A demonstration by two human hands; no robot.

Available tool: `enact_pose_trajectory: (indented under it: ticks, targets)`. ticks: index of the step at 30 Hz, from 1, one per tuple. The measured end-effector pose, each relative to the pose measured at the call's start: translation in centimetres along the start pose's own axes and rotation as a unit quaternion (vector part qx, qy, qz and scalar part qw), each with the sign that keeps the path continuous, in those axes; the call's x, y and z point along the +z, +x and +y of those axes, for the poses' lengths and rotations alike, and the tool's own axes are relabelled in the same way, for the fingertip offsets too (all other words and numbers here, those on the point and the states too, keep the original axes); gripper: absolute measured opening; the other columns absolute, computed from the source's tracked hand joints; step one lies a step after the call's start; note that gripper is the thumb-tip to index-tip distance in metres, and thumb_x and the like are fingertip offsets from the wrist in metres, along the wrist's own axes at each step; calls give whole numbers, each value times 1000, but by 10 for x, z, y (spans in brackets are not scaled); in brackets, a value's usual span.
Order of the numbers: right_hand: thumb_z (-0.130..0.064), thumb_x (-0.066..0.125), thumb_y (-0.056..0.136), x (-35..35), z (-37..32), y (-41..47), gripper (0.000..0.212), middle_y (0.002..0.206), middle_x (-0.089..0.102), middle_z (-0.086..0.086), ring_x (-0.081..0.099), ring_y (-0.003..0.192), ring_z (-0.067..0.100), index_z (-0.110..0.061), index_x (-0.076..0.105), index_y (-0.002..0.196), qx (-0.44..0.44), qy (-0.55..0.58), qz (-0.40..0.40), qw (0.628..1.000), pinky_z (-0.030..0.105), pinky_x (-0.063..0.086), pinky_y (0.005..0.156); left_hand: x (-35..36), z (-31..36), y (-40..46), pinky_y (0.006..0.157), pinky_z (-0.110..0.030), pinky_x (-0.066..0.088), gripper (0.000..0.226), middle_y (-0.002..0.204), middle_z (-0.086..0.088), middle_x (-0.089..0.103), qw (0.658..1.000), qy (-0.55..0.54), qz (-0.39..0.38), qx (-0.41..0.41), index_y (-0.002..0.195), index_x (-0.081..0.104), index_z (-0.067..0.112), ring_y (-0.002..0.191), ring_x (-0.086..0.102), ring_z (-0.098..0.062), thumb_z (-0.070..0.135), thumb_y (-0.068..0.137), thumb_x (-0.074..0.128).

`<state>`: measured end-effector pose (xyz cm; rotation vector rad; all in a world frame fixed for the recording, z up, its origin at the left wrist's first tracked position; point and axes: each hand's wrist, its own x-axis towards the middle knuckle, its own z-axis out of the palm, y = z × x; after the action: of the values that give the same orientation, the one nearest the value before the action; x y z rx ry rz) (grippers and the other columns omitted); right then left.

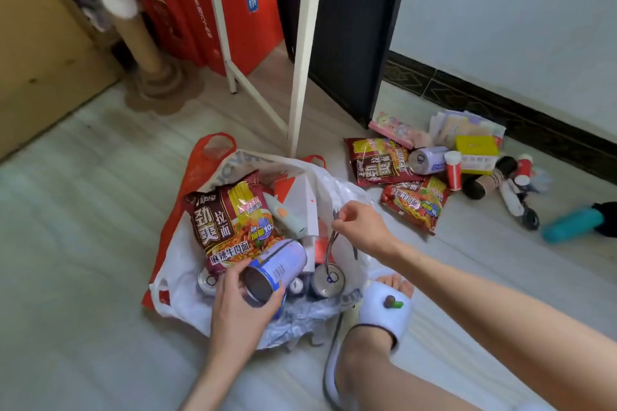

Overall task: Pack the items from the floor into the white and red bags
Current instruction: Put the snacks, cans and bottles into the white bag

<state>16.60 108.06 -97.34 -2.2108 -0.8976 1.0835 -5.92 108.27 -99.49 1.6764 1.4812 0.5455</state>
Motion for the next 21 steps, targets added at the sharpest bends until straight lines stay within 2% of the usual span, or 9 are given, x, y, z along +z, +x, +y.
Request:
enact_pose_trajectory:
  ticks: [3, 7, 9, 11, 15, 18, 21]
  targets:
    - [-12, 57, 80, 9, 8, 0, 5, 71, 54, -1, 49, 71, 16, -12, 53, 77, 12, 31, -10, 999, 28, 37, 61, 12, -11, -2, 84, -20, 38, 63, 107, -7, 54, 995, 92, -15, 43, 115, 55, 9, 98, 53, -21, 12, 59, 84]
    - [-10, 56, 78, 23, 9, 3, 11, 65, 51, -2, 48, 67, 16, -14, 49, 71, 29, 59, -7, 998, 26, 36, 58, 18, -16, 5, 90, -41, 46, 69, 111, -12, 53, 977, 185, -26, 105, 121, 56, 10, 104, 51, -31, 9, 57, 83]
    - [-10, 55, 80, 28, 8, 6, 12, 66, 52, -2, 49, 70, 18, -15, 48, 72, 31, 69, -4, 997, 28, 37, 60, 19, -16, 12, 90, -43, 46, 72, 114, -12, 52, 967, 214, -28, 135, 124, 54, 12, 106, 46, -28, 12, 58, 83]
    - [-12, 55, 84, 31, 8, 7, 3, 77, 57, 1, 53, 79, 20, -12, 53, 82, 29, 67, -12, 997, 29, 40, 66, 22, -12, 19, 91, -42, 45, 74, 117, -10, 52, 955, 242, -36, 168, 127, 52, 13, 109, 41, -24, 17, 61, 83]
    - [-16, 53, 89, 30, 13, 5, 21, 107, 64, 8, 58, 100, 24, -8, 57, 107, 19, 31, -37, 999, 33, 46, 88, 37, -6, 30, 91, -41, 47, 74, 120, -11, 55, 935, 283, -67, 205, 124, 51, 10, 107, 48, -28, 22, 59, 84]
    - [-15, 48, 91, 22, 21, -2, 23, 114, 64, 6, 57, 95, 18, -9, 58, 111, -2, 1, -32, 999, 23, 41, 82, 44, -9, 33, 90, -41, 48, 66, 121, -13, 56, 929, 303, -79, 195, 117, 55, 7, 107, 53, -32, 23, 61, 85]
    - [-17, 48, 92, 12, 31, -12, 24, 114, 64, 6, 57, 93, 18, -9, 58, 112, -25, -4, -5, 1000, 25, 42, 83, 43, -13, 34, 87, -42, 49, 60, 122, -14, 54, 925, 319, -87, 189, 113, 58, 7, 107, 53, -33, 25, 62, 83]
